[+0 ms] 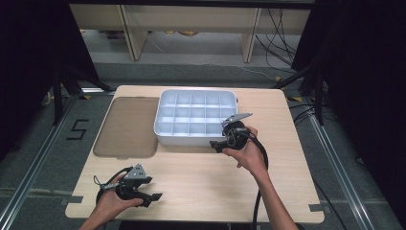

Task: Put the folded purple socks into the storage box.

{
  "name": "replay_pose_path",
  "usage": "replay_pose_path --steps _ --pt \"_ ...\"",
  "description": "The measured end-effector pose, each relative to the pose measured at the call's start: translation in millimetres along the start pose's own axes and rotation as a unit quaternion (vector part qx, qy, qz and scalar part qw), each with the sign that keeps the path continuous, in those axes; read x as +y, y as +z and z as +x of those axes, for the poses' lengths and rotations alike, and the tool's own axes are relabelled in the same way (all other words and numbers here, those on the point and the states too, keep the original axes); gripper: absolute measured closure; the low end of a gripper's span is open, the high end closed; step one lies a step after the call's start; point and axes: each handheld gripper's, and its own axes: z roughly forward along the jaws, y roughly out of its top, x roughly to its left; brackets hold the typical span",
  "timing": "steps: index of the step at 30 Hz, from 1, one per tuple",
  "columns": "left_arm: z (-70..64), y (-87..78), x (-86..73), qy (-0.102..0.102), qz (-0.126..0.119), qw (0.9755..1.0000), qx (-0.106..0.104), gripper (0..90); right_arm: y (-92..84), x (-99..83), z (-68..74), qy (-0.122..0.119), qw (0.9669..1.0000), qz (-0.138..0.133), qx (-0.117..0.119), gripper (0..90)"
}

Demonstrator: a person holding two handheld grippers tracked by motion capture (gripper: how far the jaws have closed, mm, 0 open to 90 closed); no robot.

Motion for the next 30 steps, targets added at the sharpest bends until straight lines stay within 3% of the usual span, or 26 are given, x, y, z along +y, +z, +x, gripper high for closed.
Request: replay_pose_path --steps 3,4,6,7,20,21,22,23,24,25,27,29,30 --pt "0.3 -0.5 0.0 0.003 0.003 1.0 0.0 25.4 1.9 -4.9 3.2 0.002 1.0 -0.006 0.006 28.2" --pt "1.7 -1.4 0.2 0.012 0.009 0.9999 -0.001 25.4 3.6 -6.7 4.4 0.0 0.9999 -0.01 0.006 28.2" --pt "1.2 -1.3 0.2 0.009 0.008 0.9999 0.0 25.4 4.3 -8.9 6.2 -0.002 1.0 -0.007 0.007 28.2" --pt "-0.5 0.0 0.0 -0.002 -0.002 1.0 0.0 25.4 5.1 -9.9 7.6 -0.003 0.9999 -0.005 0.011 28.2" --pt "1.1 -2.5 0.9 0.016 0.007 0.9999 -0.001 25.4 2.9 -17.6 22.1 -0.017 0.9995 -0.02 0.015 25.9" --pt "0.7 -2.4 0.8 0.014 0.007 0.9999 0.0 25.4 0.8 -17.7 22.9 -0.013 0.9998 -0.006 0.016 25.5" --pt "0.6 -2.4 0.8 0.014 0.007 0.9999 0.0 25.4 3.4 -19.3 22.9 -0.017 0.9996 -0.017 0.013 25.4" --pt "0.6 -2.5 0.8 0.014 0.007 0.9999 0.0 25.4 1.7 -19.5 24.0 -0.009 0.9998 -0.004 0.017 25.4" --pt "0.6 -2.6 0.8 0.014 0.006 0.9999 0.0 25.4 5.5 -21.4 22.9 -0.025 0.9995 -0.018 0.009 25.4" --pt "0.6 -2.6 0.8 0.014 0.006 0.9999 0.0 25.4 2.8 -21.4 24.5 -0.01 0.9998 -0.003 0.018 25.4" --pt "1.3 -2.9 1.1 0.017 0.006 0.9998 -0.001 25.4 5.1 -24.2 24.9 -0.016 0.9997 -0.014 0.013 25.3" --pt "0.8 -2.6 0.7 0.008 0.005 1.0 -0.001 25.4 2.9 -25.1 25.3 -0.017 0.9997 -0.004 0.015 25.3" --pt "0.8 -2.4 0.9 0.011 0.0 0.9999 0.0 25.4 4.4 -26.6 25.7 -0.023 0.9995 -0.016 0.013 25.3"
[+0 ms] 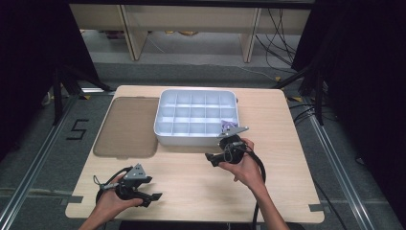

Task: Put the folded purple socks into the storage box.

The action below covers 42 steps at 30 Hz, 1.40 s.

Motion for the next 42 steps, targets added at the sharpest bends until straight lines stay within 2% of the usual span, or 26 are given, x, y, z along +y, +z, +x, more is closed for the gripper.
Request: replay_pose_path --steps 1,2,3,4,5,7,9,10,14,17,21,22,23,24,25,26,27,29,32,34,35,36,37,40,41,42 --pt "-0.2 0.2 0.0 -0.001 -0.002 1.0 0.0 25.4 -1.4 0.0 -0.2 -0.003 1.0 0.007 0.002 25.3" --pt "-0.2 0.2 0.0 -0.001 -0.002 1.0 0.0 25.4 -3.4 0.0 1.0 0.009 0.9999 0.013 0.004 25.3" --pt "0.8 -0.8 0.1 0.006 0.007 1.0 -0.002 25.4 -1.9 -1.3 0.4 -0.005 1.0 0.002 0.001 25.3" --pt "-0.3 0.0 0.0 0.002 0.003 1.0 -0.001 25.4 -1.7 -2.6 2.7 0.007 1.0 0.0 -0.006 24.9" --pt "0.1 0.0 -0.3 0.002 0.007 1.0 0.004 25.5 -3.5 -2.5 3.4 0.009 0.9999 0.008 0.002 24.8" --pt "-0.2 0.1 -0.2 0.001 0.006 1.0 0.0 25.4 -4.3 -4.4 3.9 0.003 0.9999 0.012 0.002 24.8" --pt "-0.1 -0.3 0.0 0.007 0.006 1.0 0.001 25.4 -2.3 -7.1 6.0 0.006 1.0 0.0 0.0 24.5" --pt "0.2 -0.5 0.2 0.011 0.006 0.9999 0.001 25.5 -4.1 -7.3 5.3 -0.004 0.9999 0.009 0.007 24.1" --pt "0.3 -0.4 0.4 0.011 0.006 0.9999 0.001 25.5 -4.7 -12.1 8.3 0.01 0.9999 0.006 0.01 22.2" --pt "0.3 -0.3 0.3 0.011 0.006 0.9999 0.001 25.4 -3.7 -15.5 9.9 0.008 0.9999 -0.003 0.007 19.9" --pt "0.2 -0.5 0.4 0.011 0.005 0.9999 0.001 25.4 -4.2 -19.1 11.5 -0.003 0.9999 0.002 0.011 19.1" --pt "0.2 -0.4 0.3 0.011 0.006 0.9999 0.001 25.5 -5.1 -19.8 12.9 0.002 0.9999 0.01 0.012 18.9" --pt "0.2 -0.3 0.3 0.011 0.006 0.9999 0.001 25.4 -2.9 -21.6 13.9 0.0 1.0 -0.002 0.008 19.0" --pt "0.3 -0.3 0.3 0.011 0.006 0.9999 0.001 25.5 -5.0 -21.2 13.9 -0.002 0.9998 0.008 0.015 19.0" --pt "0.3 -0.2 0.3 0.011 0.006 0.9999 0.001 25.5 -3.4 -23.1 15.3 0.0 0.9999 0.001 0.011 19.0" --pt "0.4 -0.2 0.3 0.011 0.006 0.9999 0.001 25.4 -4.8 -23.4 16.0 0.001 0.9999 0.007 0.014 19.1" --pt "0.4 -0.2 0.2 0.011 0.006 0.9999 0.001 25.4 -4.0 -24.2 15.9 -0.003 0.9999 0.003 0.015 19.1" --pt "0.3 0.0 0.1 0.01 0.007 0.9999 0.0 25.4 -3.8 -26.1 17.0 0.005 0.9999 0.0 0.013 19.2" --pt "0.2 -0.5 0.3 0.013 0.009 0.9999 -0.004 25.4 -4.6 -29.3 16.0 0.001 0.9998 0.01 0.015 19.3" --pt "-0.2 -0.2 0.1 0.011 0.006 0.9999 -0.003 25.4 -4.7 -31.2 15.5 -0.003 0.9997 0.015 0.018 19.4" --pt "-0.2 -0.4 0.1 0.011 0.006 0.9999 -0.003 25.4 -3.6 -34.1 16.8 0.008 0.9998 0.008 0.017 19.3" --pt "-0.2 -0.5 0.0 0.011 0.006 0.9999 -0.003 25.4 -3.6 -34.1 16.8 0.008 0.9998 0.008 0.017 19.3" --pt "-0.1 -0.8 0.0 0.011 0.006 0.9999 -0.003 25.5 -4.3 -34.8 15.1 0.0 0.9997 0.014 0.019 19.2" --pt "-0.6 -0.9 0.0 0.009 0.005 0.9999 -0.003 25.4 -3.4 -39.0 14.8 -0.002 0.9999 0.004 0.016 19.2" --pt "-2.5 0.4 -0.2 -0.003 -0.005 1.0 -0.003 25.4 -5.9 -39.7 15.4 0.008 0.9997 0.015 0.017 19.2" --pt "-1.8 0.0 -0.1 0.001 -0.001 1.0 -0.003 25.4 -5.6 -41.3 13.8 -0.003 0.9998 0.009 0.018 19.2"
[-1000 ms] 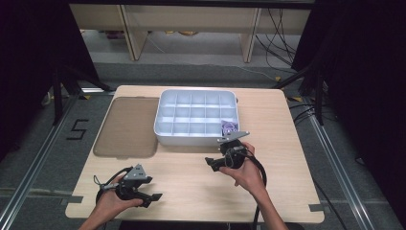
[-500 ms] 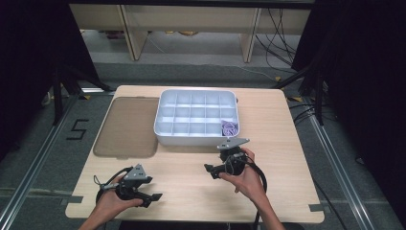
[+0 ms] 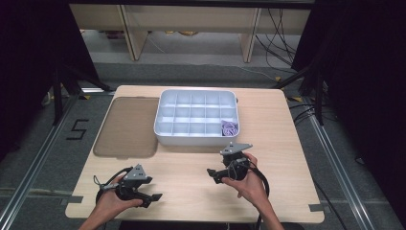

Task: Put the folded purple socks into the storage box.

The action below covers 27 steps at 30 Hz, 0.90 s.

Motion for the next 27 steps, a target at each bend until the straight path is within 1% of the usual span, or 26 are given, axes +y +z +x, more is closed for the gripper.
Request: replay_pose_path --steps 1,2,3,4,5,6,7,8,9,11,12,13,14,15,16,17,18,19,20,21,22,23,24,25,26,27 --pt "0.8 -0.8 0.2 0.006 0.006 1.0 0.0 25.4 -0.7 -1.6 1.9 0.012 0.9999 -0.001 0.001 19.3" --pt "0.9 -0.9 0.2 0.006 0.007 1.0 0.0 25.4 0.9 -3.5 2.2 0.011 0.9999 -0.012 -0.003 19.3" --pt "1.2 -1.0 0.2 0.009 0.009 0.9999 0.0 25.4 -0.9 -4.5 1.0 0.005 1.0 -0.006 0.001 19.3" --pt "1.3 -0.6 0.0 0.009 0.008 0.9999 0.004 25.4 -1.8 -6.2 2.5 0.015 0.9999 -0.003 0.002 19.2" --pt "1.3 -0.9 0.1 0.01 0.01 0.9999 0.0 25.4 -0.4 -8.5 1.9 0.008 0.9999 -0.012 -0.001 19.2" --pt "1.3 -0.9 0.1 0.01 0.009 0.9999 0.0 25.4 -2.9 -9.4 2.5 0.016 0.9999 -0.002 0.004 19.3" --pt "1.3 -0.6 0.1 0.009 0.008 0.9999 0.004 25.4 -3.6 -11.0 1.7 0.011 0.9999 0.001 0.004 19.3" --pt "0.4 -0.1 0.0 0.003 0.003 1.0 0.003 25.4 -2.4 -13.8 3.1 0.021 0.9997 -0.013 0.005 19.2" --pt "-0.6 0.4 0.0 -0.003 -0.003 1.0 0.0 25.4 -4.3 -14.6 2.3 0.014 0.9999 -0.003 0.003 19.3" --pt "-0.2 -0.1 0.1 0.0 0.0 1.0 0.001 25.4 -4.1 -17.8 4.1 0.023 0.9997 -0.01 0.005 19.2" --pt "-0.2 -0.1 0.1 0.0 0.0 1.0 0.001 25.4 -5.6 -18.9 4.6 0.025 0.9997 -0.004 0.006 19.3" --pt "-0.2 0.0 0.1 0.0 0.0 1.0 0.001 25.4 -2.7 -21.2 3.8 0.01 0.9997 -0.021 0.002 19.2" --pt "0.1 0.0 0.2 0.002 0.0 1.0 0.0 25.4 -5.6 -21.7 4.6 0.01 0.9999 -0.004 0.01 19.2" --pt "0.0 0.0 0.2 0.002 -0.001 1.0 0.0 25.4 -4.7 -23.3 7.4 0.023 0.9996 -0.013 0.008 19.2" --pt "0.0 -0.2 0.2 0.002 -0.001 1.0 0.0 25.4 -4.6 -24.4 7.2 0.017 0.9997 -0.013 0.012 19.2" --pt "0.1 -0.2 0.3 0.003 -0.001 1.0 0.0 25.4 -5.7 -25.7 8.0 0.013 0.9999 -0.005 0.01 19.2" --pt "0.0 -0.3 0.3 0.003 -0.001 1.0 0.0 25.4 -5.1 -27.3 10.0 0.024 0.9996 -0.008 0.011 19.2" --pt "0.0 -0.2 0.3 0.002 -0.001 1.0 0.0 25.4 -6.3 -28.2 9.9 0.015 0.9998 -0.002 0.014 19.2" --pt "0.0 -0.2 0.2 0.002 -0.001 1.0 0.0 25.4 -5.3 -30.4 11.1 0.017 0.9997 -0.007 0.017 19.2" --pt "0.0 -0.2 0.2 0.002 0.0 1.0 0.0 25.4 -7.1 -31.2 12.1 0.02 0.9997 0.005 0.015 19.2" --pt "0.0 -0.1 0.2 0.003 -0.001 1.0 0.0 25.4 -5.4 -33.1 11.5 0.008 0.9998 -0.004 0.015 19.2" --pt "-0.1 -0.2 0.3 0.003 -0.001 1.0 0.0 25.4 -3.4 -35.6 12.8 0.01 0.9997 -0.014 0.015 19.2" --pt "-0.1 -0.2 0.3 0.003 -0.001 1.0 0.0 25.4 -4.6 -37.1 14.0 0.015 0.9997 -0.006 0.017 19.2" --pt "-0.2 -0.2 0.3 0.003 -0.001 1.0 0.0 25.4 -6.2 -38.6 13.8 0.01 0.9998 0.002 0.015 19.2" --pt "-0.2 -0.1 0.3 0.003 0.0 1.0 0.0 25.4 -5.8 -41.1 15.3 0.016 0.9998 0.003 0.013 19.3" --pt "-0.5 -0.1 0.2 0.001 0.0 1.0 0.001 25.4 -5.4 -42.7 15.0 0.01 0.9998 0.0 0.017 19.3"
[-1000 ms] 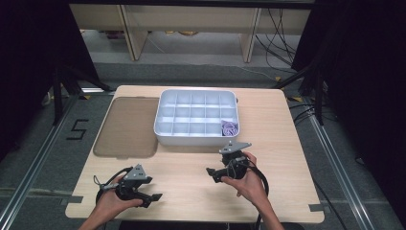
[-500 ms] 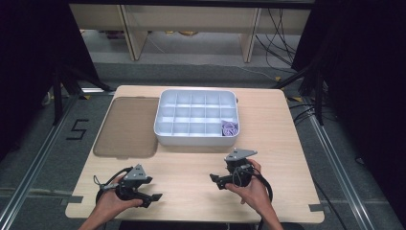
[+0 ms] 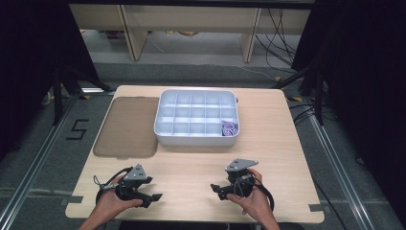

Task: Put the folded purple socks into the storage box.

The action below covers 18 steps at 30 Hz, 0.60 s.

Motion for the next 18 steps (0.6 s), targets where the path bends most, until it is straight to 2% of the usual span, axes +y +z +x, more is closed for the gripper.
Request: replay_pose_path --steps 1,2,3,4,5,6,7,8,9,10,11,12,13,14,15,16,18 --pt "0.2 0.0 0.1 0.002 0.001 1.0 -0.001 25.4 0.8 -1.9 -0.1 -0.005 1.0 -0.005 0.0 19.3" --pt "0.1 -0.1 0.2 0.003 0.0 1.0 -0.001 25.4 -0.6 -2.9 0.1 -0.006 1.0 0.001 0.001 19.3" --pt "0.0 -0.2 0.3 0.003 0.0 1.0 0.0 25.4 -0.2 -4.9 2.4 0.007 1.0 -0.005 0.0 19.3" --pt "-1.0 0.1 -0.1 -0.006 0.0 1.0 0.0 25.4 -3.0 -5.1 2.7 0.007 1.0 0.006 -0.001 19.3" --pt "-1.1 0.2 -0.1 -0.006 -0.001 1.0 0.001 25.4 -3.8 -6.3 3.6 0.009 0.9999 0.007 0.0 19.3" --pt "-0.1 -0.7 0.0 0.003 0.006 1.0 0.0 25.4 -3.2 -7.9 4.3 0.01 0.9999 0.001 -0.005 19.1" --pt "-0.1 -0.3 -0.1 0.003 0.006 1.0 0.004 25.4 -3.2 -8.9 3.6 -0.001 1.0 -0.003 -0.004 19.1" --pt "0.4 -0.6 0.3 0.011 0.007 0.9999 0.003 25.4 -4.0 -9.8 3.8 -0.003 1.0 0.002 -0.002 19.1" --pt "-0.3 -0.5 0.3 0.009 0.006 0.9999 0.0 25.4 -3.5 -11.2 6.6 0.014 0.9999 -0.003 0.0 19.0" --pt "-0.8 0.3 0.3 0.007 0.002 1.0 -0.002 25.4 -5.3 -11.8 6.6 0.007 0.9999 0.01 -0.001 19.1" --pt "-1.1 0.5 0.2 0.005 0.001 1.0 -0.003 25.4 -3.6 -13.0 7.5 0.002 1.0 0.002 0.001 19.3" --pt "-1.2 0.5 0.2 0.005 0.002 1.0 -0.003 25.4 -3.5 -14.3 9.5 0.005 1.0 0.005 -0.006 19.2" --pt "0.3 -0.2 0.3 0.014 0.009 0.9999 0.002 25.4 -3.9 -14.6 11.2 0.007 0.9999 0.008 -0.002 19.3" --pt "0.2 -0.1 0.3 0.013 0.008 0.9999 0.002 25.4 -2.0 -15.5 9.8 -0.015 0.9999 0.0 0.001 19.2" --pt "-0.8 0.4 0.1 0.007 0.003 1.0 -0.001 25.4 -3.6 -15.4 11.7 -0.009 0.9999 0.013 0.003 19.2" --pt "-1.2 0.6 0.1 0.005 0.002 1.0 -0.002 25.4 -2.7 -16.2 13.5 -0.004 1.0 0.005 0.001 19.2" --pt "-1.2 0.5 0.1 0.005 0.001 1.0 -0.003 25.4 -1.4 -17.6 14.4 -0.013 0.9999 0.008 0.003 19.0"
